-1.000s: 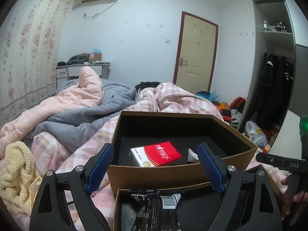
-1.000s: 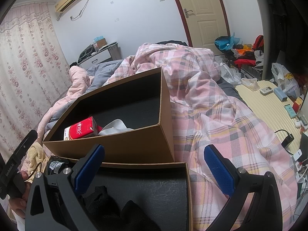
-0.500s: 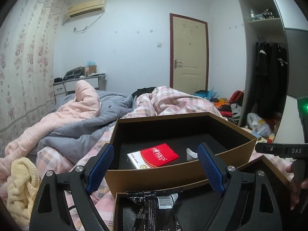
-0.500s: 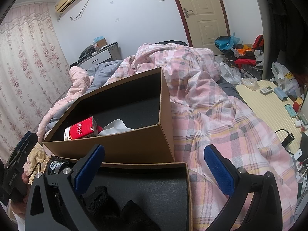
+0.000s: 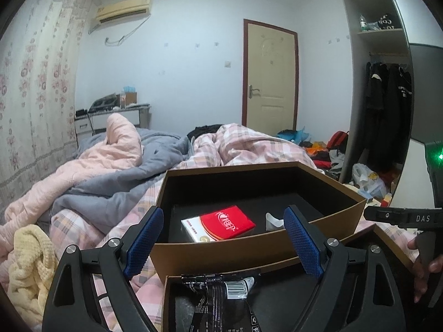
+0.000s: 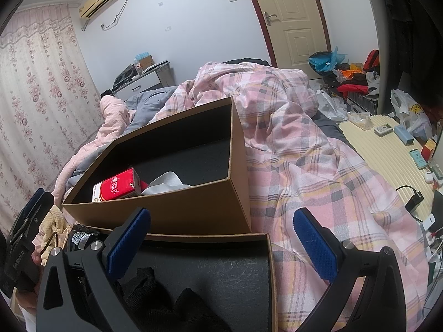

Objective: Organize soft objects

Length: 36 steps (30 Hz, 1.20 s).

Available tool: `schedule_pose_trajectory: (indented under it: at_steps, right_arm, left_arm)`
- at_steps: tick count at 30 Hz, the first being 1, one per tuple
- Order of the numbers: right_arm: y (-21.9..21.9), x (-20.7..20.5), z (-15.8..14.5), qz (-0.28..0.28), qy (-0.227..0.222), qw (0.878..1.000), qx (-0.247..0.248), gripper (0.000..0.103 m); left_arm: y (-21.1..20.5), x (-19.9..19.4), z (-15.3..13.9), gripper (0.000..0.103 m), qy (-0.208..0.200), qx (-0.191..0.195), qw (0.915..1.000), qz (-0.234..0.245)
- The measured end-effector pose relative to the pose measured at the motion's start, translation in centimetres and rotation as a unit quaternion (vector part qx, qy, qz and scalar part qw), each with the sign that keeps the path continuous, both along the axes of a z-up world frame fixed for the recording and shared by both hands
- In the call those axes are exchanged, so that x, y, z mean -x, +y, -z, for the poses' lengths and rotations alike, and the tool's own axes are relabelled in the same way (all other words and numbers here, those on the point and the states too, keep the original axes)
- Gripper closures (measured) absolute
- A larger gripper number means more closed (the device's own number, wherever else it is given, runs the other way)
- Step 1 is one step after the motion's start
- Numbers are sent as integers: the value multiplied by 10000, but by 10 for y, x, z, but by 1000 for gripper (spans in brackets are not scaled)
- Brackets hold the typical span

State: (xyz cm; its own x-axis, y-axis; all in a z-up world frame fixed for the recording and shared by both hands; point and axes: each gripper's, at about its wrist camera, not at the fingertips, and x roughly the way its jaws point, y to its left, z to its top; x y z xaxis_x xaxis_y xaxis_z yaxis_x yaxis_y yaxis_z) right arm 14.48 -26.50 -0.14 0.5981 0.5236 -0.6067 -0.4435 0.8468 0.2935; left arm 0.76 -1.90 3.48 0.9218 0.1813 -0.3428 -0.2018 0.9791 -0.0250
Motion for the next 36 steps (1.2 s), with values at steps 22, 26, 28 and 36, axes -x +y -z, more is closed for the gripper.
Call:
schedule_pose_trajectory:
  at_steps: [22,26,28,36]
  right_arm:
    - [24,28,-2,-1501,918,9823,637,1]
    - [28,36,6,-1881,1013,9744,697,1]
    - [29,36,10,-1964,1016,9724,745,1]
    - [30,38,12,-1950,817,9731,915,20]
  left_arm:
    - [12,9,-1,16,-106,577,9983,59]
    - [20,11,-1,16,-176,830,9964,-12]
    - [23,10,-1,16,-150,889,9959,-54]
    - [43,4,7,16,-40,1347,9907,-194]
